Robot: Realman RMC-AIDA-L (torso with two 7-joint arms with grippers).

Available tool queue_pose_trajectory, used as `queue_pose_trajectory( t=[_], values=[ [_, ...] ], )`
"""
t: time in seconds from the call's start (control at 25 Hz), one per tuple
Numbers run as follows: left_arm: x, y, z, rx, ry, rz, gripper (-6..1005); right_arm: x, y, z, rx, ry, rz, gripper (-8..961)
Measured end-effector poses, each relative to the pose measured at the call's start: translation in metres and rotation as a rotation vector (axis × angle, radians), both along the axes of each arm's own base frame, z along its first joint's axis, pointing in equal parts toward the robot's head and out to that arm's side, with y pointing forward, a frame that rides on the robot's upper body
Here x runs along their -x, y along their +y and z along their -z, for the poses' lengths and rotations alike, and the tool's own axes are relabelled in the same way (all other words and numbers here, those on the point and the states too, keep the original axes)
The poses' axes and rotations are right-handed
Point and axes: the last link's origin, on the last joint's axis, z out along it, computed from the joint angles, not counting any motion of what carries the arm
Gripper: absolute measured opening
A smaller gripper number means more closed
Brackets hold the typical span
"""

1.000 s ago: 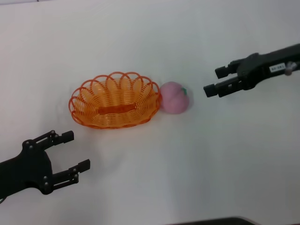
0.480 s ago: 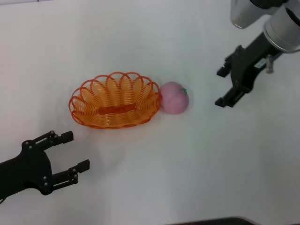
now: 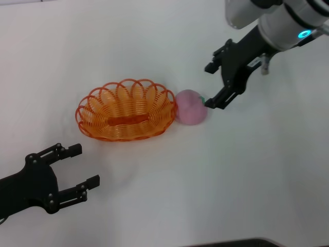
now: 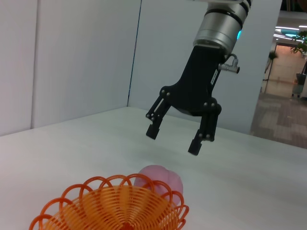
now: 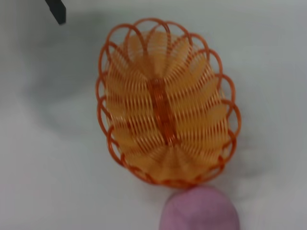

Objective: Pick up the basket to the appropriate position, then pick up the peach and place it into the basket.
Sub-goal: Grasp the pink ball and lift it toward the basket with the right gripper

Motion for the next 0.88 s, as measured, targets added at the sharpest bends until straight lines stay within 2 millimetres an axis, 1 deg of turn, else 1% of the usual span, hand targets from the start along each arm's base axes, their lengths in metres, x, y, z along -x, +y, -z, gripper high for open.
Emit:
queue_pose_trajectory(
  t=[0.16,0.4,0.72,0.88],
  values=[
    [0.0,0.0,0.0,-0.001,0.0,-0.001,798,-0.001,0.001,0.013,0.009,0.024,-0.003,905],
    [0.001,0.0,0.0,-0.002,0.001,-0.003,798,-0.008,0.001,0.031,0.02,-0.006,-0.005,873],
    [0.0,0.0,0.0,-0.002,0.001,-0.003,798,-0.014,0.002,0.048,0.03,-0.025,-0.003,830],
    [0.0,0.0,0.0,-0.002,0.001,-0.004,798,-0.015,0.003,0.051,0.025,-0.029,-0.001,808]
  ],
)
